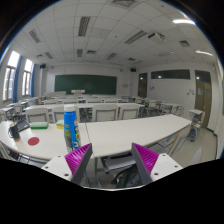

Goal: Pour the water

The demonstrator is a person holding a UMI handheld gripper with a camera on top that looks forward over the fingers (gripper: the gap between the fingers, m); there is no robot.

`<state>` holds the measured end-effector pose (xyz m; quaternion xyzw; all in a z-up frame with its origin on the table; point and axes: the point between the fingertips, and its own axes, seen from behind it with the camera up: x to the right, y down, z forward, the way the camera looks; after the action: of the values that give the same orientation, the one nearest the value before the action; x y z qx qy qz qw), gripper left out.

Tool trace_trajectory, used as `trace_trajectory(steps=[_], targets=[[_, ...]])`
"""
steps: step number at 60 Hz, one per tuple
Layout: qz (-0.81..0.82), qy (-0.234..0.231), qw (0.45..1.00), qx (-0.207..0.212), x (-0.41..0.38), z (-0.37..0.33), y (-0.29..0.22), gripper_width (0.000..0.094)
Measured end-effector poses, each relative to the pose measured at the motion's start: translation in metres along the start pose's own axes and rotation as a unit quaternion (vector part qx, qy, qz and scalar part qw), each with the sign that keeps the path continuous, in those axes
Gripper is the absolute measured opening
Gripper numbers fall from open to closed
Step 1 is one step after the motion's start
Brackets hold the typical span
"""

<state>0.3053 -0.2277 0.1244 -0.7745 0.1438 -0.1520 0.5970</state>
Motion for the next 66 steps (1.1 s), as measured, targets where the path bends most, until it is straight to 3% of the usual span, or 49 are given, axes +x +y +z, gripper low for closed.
trace_trajectory(steps=[8,20,30,48,52,54,60,66], targets=[[-0.005,-0.026,1.0,0.001,-0.027,0.001,-0.002,0.0845],[0.01,-0.119,0.993,0.0,-0.091,0.013,0.005,0.0847],[0.016,-0.162,0.987,0.005,-0.147,0.048,0.011,0.0844],[0.016,-0.136,0.99,0.036,-0.186,0.154,0.009,0.0837],[0.018,-0.13,0.991,0.04,-0.192,0.167,0.011,0.0752],[0.025,-0.119,0.991,0.048,-0.188,0.173,0.011,0.0588],[0.032,-0.1,0.991,0.086,-0.19,0.172,0.007,0.048],[0.024,-0.093,0.992,0.079,-0.192,0.17,0.008,0.0397]])
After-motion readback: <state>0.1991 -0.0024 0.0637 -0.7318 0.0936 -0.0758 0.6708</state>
